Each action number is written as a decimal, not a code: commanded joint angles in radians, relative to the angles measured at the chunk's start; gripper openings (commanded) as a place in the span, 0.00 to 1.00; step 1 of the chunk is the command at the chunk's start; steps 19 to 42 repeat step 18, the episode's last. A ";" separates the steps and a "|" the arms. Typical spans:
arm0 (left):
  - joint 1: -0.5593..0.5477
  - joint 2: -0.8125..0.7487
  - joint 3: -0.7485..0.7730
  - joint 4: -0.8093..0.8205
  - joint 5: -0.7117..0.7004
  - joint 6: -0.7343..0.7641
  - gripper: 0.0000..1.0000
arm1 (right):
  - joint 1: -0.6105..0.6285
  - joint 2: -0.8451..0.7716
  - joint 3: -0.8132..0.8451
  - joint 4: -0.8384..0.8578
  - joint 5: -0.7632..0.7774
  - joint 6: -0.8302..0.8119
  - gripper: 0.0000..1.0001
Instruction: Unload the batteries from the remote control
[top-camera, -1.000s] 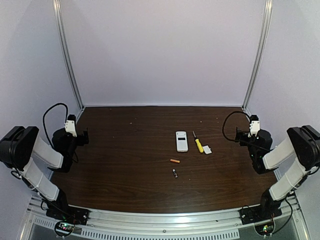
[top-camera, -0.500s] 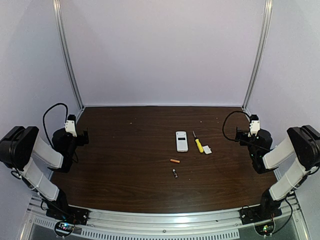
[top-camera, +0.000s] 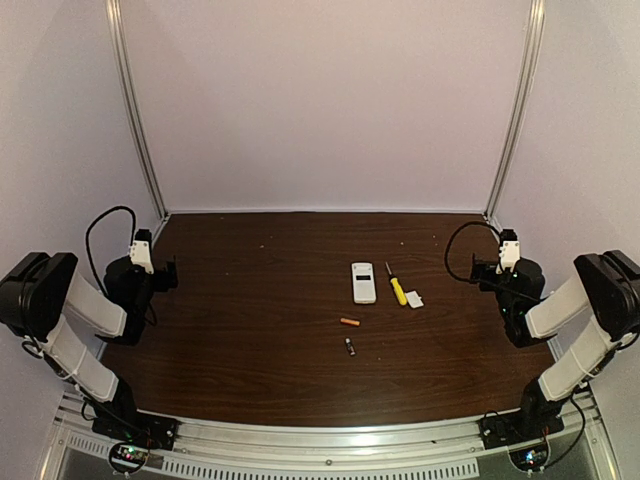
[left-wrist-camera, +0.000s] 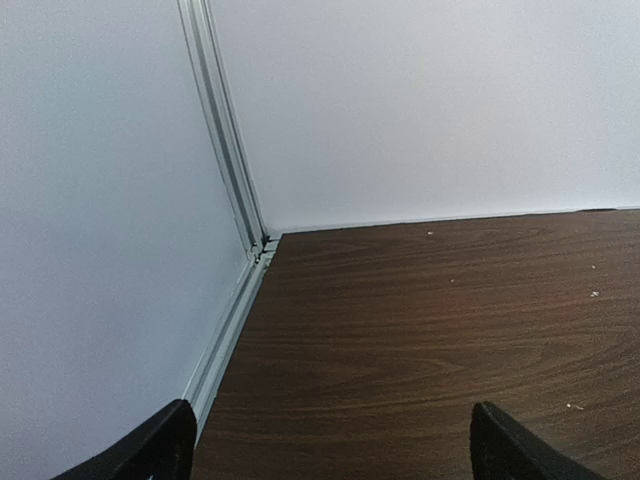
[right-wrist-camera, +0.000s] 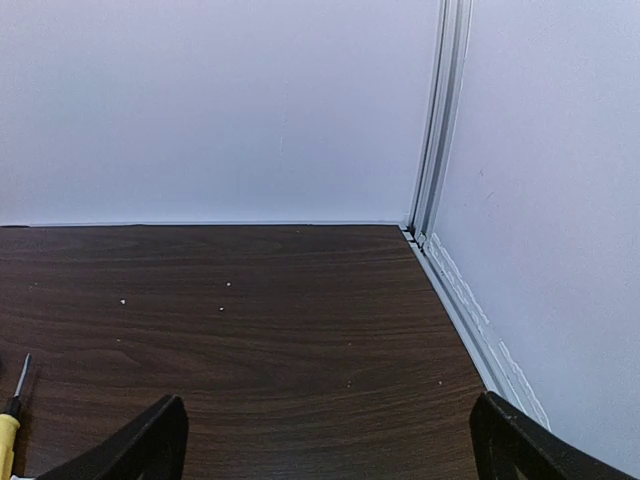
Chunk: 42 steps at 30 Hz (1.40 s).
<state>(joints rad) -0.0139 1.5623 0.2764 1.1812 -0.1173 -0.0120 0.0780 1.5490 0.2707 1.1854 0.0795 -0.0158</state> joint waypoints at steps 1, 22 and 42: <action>0.005 0.006 -0.009 0.052 0.008 -0.008 0.98 | -0.008 0.006 0.014 0.000 0.011 0.007 1.00; 0.005 0.006 -0.009 0.051 0.008 -0.008 0.97 | -0.009 0.007 0.015 -0.002 0.007 0.008 1.00; 0.005 0.006 -0.009 0.051 0.008 -0.008 0.97 | -0.009 0.007 0.015 -0.002 0.007 0.008 1.00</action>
